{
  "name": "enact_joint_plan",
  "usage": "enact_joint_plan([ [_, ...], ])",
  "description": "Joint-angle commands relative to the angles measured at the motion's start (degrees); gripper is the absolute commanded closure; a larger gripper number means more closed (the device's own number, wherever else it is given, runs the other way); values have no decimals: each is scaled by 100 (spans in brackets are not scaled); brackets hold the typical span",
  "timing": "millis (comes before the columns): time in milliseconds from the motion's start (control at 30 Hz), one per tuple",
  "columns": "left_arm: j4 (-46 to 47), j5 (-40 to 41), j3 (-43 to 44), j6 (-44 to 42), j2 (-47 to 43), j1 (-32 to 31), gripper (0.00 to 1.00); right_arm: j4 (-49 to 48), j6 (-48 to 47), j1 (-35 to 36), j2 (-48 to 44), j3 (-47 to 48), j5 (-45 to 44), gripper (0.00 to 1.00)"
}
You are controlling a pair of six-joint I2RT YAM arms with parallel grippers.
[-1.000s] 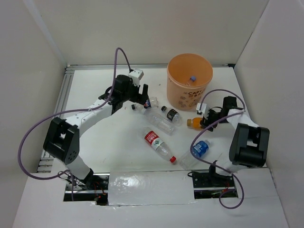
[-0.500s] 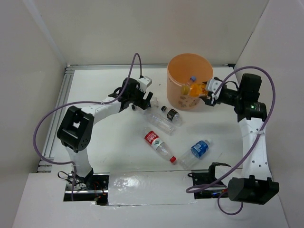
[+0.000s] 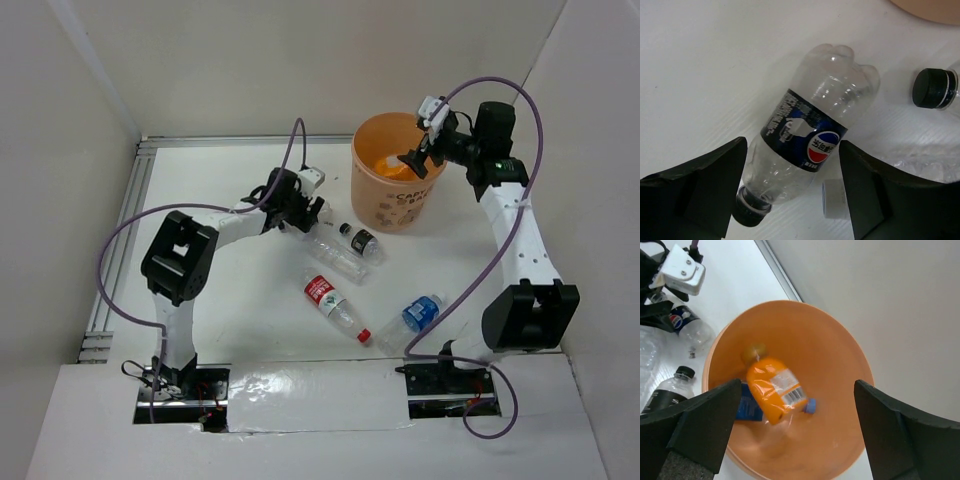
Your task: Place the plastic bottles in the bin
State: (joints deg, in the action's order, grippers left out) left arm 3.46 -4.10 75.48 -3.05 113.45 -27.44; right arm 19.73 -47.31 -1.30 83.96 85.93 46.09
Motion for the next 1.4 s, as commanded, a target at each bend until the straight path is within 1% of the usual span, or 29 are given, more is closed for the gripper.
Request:
enact_joint_plan([
  [0,242,-21,352,-74,239,-7,16,-223,388,42,-353,241,-117,0],
  [100,59,-90,502,-21,397,-7,37,-224,616,42,-714,-31,-65,0],
  [133,58,-91,589,-20,397,-7,50,-110,618,42,-802,-102,-4,0],
  [233,-12,-143,590,-20,319,-60,65,382,679,42,-1118,-392,304,0],
  [300,-74,-144,538,-20,74,-60,88,549,626,-10,-1407,-777,524,0],
  [333,-135,-92,477,-20,-41,-60,96,646,626,-89,-1513,-910,603,0],
  [400,-135,-91,398,41,-357,-7,100,882,548,-159,-1794,-1139,762,0],
  [433,-22,-178,336,41,-741,-7,100,953,495,-160,-1874,-1349,840,1],
  [533,172,-388,221,94,-1288,-7,100,1104,328,-230,-2137,-1709,841,3],
  [600,172,-468,344,147,-1413,-7,100,1156,267,-292,-2199,-1825,841,4],
  [633,16,-582,414,199,-1413,-7,100,1156,266,-292,-2200,-1825,841,4],
  [733,14,-758,739,418,-1738,-7,100,1366,205,-405,-2262,-1948,841,6],
  [767,205,-811,827,576,-1808,-7,100,1428,74,-406,-2322,-2001,841,6],
  [833,365,-1013,1213,743,-1870,-59,100,1725,-276,-459,-2375,-2088,841,6],
  [867,444,-1092,1388,979,-1870,-60,100,1823,-375,-459,-2376,-2220,762,6],
  [900,601,-1180,1747,1112,-1818,-60,100,1876,-428,-459,-2428,-2317,701,7],
  [933,707,-1268,1916,1261,-1757,-60,100,1929,-507,-459,-2429,-2405,648,10],
  [967,839,-1460,2074,1420,-1573,-138,100,2147,-786,-459,-2429,-2484,560,16],
  [1000,1110,-1541,2372,1717,-1476,-139,100,2219,-849,-459,-2429,-2633,559,51],
  [1067,1505,-1655,2776,2157,-1126,-305,100,2289,-850,-459,-2429,-2861,262,92],
  [1100,1508,-1725,2909,2281,-993,-306,100,2290,-920,-459,-2429,-2932,261,93],
  [1133,1621,-1726,3050,2387,-852,-393,100,2360,-973,-459,-2481,-3011,174,91],
  [1167,1692,-1726,3199,2475,-703,-498,100,2421,-1025,-459,-2481,-3082,173,85],
  [1200,1693,-1726,3357,2606,-545,-499,100,2483,-1217,-459,-2542,-3195,121,73],
  [1233,1693,-1778,3690,2677,-204,-586,100,2544,-1324,-459,-2543,-3197,120,39],
  [1267,1693,-1779,3841,2730,-61,-587,100,2623,-1447,-459,-2543,-3284,120,25],
  [1300,1693,-1779,3964,2844,88,-683,100,2685,-1691,-459,-2612,-3380,120,17],
  [1333,1693,-1779,4157,2906,316,-753,100,2773,-2016,-459,-2770,-3442,190,10],
  [1367,1693,-1779,4228,2967,414,-754,98,2773,-2019,-459,-2771,-3512,190,8],
])
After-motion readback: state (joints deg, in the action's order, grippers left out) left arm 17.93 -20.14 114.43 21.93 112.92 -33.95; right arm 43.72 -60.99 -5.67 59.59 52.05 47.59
